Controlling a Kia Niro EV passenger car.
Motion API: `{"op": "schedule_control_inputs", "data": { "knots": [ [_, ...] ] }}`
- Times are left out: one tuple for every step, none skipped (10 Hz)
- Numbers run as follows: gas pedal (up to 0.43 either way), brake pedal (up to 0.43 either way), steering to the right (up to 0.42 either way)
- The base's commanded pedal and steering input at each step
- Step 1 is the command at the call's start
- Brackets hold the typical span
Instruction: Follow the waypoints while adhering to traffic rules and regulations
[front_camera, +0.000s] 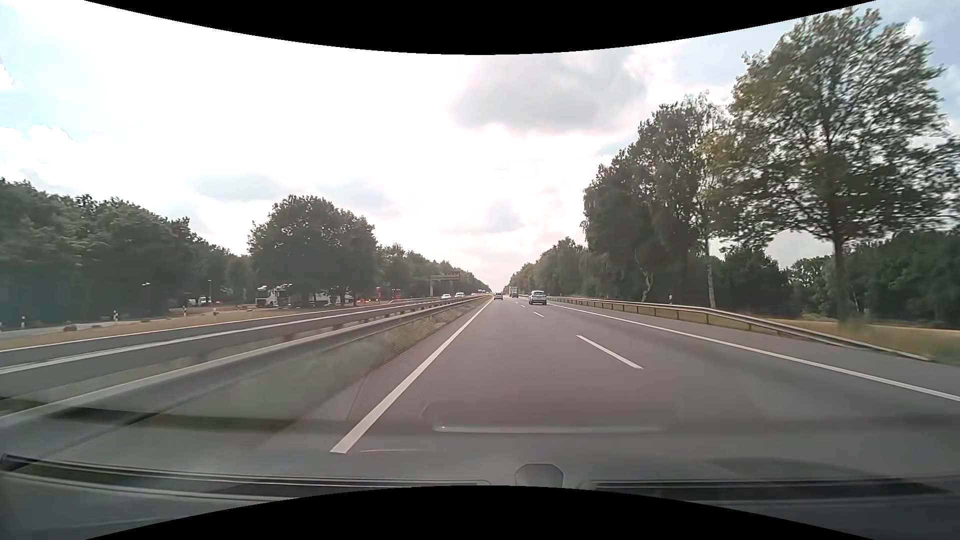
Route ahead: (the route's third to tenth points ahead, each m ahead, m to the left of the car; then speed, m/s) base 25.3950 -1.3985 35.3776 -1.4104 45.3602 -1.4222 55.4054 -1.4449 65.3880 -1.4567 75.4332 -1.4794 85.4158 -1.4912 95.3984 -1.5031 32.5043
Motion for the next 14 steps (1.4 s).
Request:
{"op": "schedule_control_inputs", "data": {
  "knots": [
    [0.280,0.000,0.000],
    [0.280,0.000,-0.001],
    [0.280,0.000,-0.001],
    [0.280,0.000,-0.001],
    [0.280,0.000,-0.002],
    [0.280,0.000,-0.002],
    [0.280,0.000,-0.002],
    [0.280,0.000,-0.002],
    [0.280,0.000,-0.002],
    [0.280,0.000,-0.002],
    [0.280,0.000,-0.002],
    [0.280,0.000,-0.002],
    [0.280,0.000,-0.002],
    [0.280,0.000,-0.002]
  ]
}}
